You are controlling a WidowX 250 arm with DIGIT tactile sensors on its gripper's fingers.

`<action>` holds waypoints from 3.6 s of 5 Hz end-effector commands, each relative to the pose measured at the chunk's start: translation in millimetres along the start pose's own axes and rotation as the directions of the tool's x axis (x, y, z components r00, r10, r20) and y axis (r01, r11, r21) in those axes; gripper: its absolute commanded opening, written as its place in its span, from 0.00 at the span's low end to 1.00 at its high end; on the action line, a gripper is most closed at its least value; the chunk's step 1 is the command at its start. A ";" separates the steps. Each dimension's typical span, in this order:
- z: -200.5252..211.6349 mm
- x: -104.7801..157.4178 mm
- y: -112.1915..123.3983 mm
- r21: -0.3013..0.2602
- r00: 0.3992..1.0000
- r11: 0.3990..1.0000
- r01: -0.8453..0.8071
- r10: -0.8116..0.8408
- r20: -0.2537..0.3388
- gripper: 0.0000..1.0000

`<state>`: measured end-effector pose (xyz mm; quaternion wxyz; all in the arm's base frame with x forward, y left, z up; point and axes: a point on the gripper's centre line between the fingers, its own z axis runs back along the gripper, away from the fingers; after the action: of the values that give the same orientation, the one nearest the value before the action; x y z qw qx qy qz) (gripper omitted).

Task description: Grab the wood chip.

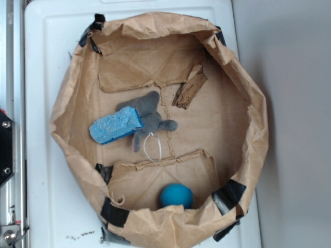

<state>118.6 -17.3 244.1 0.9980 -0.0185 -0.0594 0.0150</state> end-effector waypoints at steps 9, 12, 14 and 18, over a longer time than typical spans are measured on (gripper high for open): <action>-157.0 175.0 47.9 0.058 0.924 0.923 -0.379 0.381 -0.029 1.00; -215.2 176.2 62.8 0.085 0.829 0.825 -0.558 0.559 0.014 1.00; -192.5 169.4 74.8 0.065 0.805 0.803 -0.593 0.592 0.027 1.00; -227.3 186.9 82.2 0.136 0.789 0.780 -0.611 0.614 0.025 1.00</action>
<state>321.1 60.6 22.2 0.9392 0.0378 -0.0096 0.3411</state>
